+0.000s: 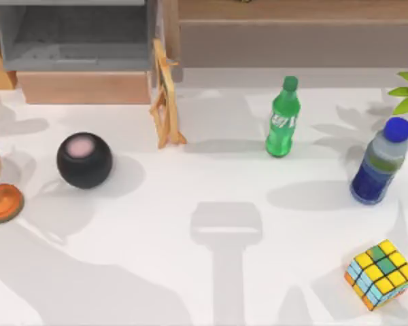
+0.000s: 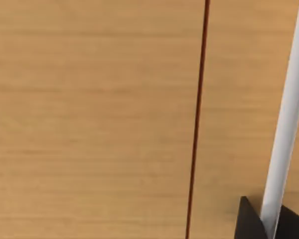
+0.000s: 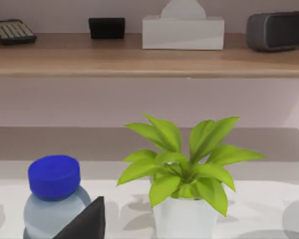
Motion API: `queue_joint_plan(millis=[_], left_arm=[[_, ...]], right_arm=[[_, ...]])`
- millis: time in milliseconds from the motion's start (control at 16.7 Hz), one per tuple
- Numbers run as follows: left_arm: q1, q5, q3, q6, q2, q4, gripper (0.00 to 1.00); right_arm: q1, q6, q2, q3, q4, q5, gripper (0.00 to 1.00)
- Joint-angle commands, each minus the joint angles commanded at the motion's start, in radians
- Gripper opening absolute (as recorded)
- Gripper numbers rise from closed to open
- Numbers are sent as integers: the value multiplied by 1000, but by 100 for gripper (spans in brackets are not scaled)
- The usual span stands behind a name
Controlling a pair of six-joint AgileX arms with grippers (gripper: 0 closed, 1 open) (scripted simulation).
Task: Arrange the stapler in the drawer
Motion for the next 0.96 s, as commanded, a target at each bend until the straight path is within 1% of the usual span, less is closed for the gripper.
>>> queue_joint_plan(millis=[600,660,960], left_arm=[[0,0,0,0,0,0,98],[0,0,0,0,0,0,100],[0,0,0,0,0,0,100]], right_arm=[[0,0,0,0,0,0,100],[0,0,0,0,0,0,100],[0,0,0,0,0,0,100]])
